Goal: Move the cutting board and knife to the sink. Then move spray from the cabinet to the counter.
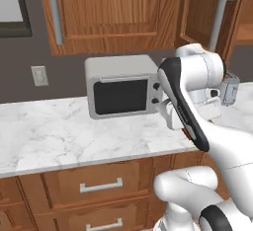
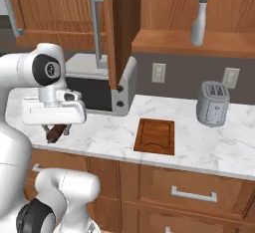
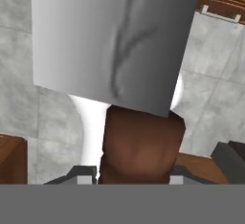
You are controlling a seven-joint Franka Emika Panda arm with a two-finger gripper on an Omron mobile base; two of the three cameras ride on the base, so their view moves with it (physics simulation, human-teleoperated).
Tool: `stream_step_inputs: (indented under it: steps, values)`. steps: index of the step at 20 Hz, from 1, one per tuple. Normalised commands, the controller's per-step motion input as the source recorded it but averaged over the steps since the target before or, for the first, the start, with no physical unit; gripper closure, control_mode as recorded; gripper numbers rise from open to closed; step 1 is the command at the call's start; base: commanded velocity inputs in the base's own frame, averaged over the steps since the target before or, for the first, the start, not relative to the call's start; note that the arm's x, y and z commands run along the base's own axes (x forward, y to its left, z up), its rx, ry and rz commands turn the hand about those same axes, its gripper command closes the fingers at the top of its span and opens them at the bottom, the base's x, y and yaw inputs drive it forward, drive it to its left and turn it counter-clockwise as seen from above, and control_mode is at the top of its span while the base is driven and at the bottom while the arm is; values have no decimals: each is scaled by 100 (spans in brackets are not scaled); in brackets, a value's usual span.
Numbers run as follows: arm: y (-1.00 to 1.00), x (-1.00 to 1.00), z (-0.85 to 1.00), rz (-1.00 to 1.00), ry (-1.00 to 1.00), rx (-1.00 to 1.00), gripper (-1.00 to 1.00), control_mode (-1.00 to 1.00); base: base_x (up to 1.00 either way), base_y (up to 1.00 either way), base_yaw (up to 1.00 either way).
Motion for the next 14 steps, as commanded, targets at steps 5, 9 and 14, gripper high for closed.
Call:
stream_step_inputs:
  steps: [5, 9, 14]
  values:
    - [0, 0, 0, 0, 0, 0, 100, 100, -62, 62, 64]
    - [0, 0, 0, 0, 0, 0, 100, 100, -23, 22, 100]
    - [0, 0, 0, 0, 0, 0, 100, 100, -18, 0, 100]
